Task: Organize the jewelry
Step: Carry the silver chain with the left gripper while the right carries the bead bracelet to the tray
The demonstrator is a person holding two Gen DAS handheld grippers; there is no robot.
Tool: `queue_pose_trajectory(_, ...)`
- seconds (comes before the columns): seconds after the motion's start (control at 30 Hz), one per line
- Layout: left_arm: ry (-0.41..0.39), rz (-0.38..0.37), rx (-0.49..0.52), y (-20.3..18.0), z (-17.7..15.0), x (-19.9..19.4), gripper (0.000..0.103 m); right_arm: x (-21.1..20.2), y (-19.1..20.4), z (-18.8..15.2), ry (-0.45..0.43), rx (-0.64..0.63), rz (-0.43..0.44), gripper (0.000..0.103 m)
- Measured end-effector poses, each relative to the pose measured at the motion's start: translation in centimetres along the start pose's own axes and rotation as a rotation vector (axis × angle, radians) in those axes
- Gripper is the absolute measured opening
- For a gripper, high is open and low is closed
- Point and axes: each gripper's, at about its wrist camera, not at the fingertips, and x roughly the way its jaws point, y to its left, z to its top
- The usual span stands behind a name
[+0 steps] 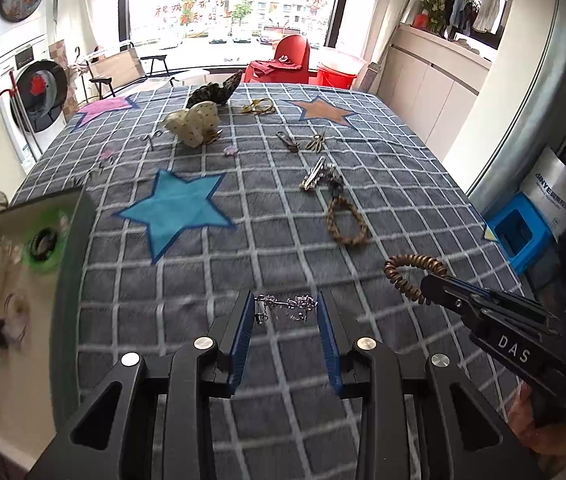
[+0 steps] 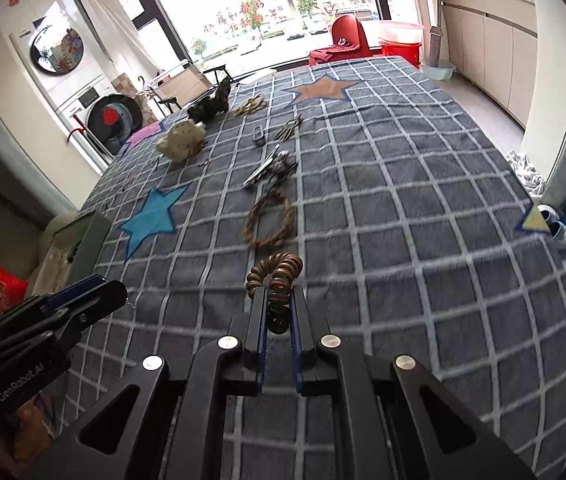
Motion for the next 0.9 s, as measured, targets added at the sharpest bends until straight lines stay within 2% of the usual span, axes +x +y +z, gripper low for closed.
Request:
queue_pose_trajectory(0.47,-0.04,0.058,-0.031,4.0,-4.9,-5.5,0.034,-2.1,5.3,-3.3,0.009,-0.06,0.021,0.011)
queue_pose_trajectory(0.73,-0.086,0.077,-0.095,8.2,-6.3,-8.4,0.035,-2.2,10.6,-3.6,0.013,-0.13,0.064,0.011)
queue_pose_trajectory(0.9,-0.121,0.12,-0.124,11.3,-6.9,-10.3,0.035,-1.7,14.5,-3.4,0.025,-0.183,0.114,0.011)
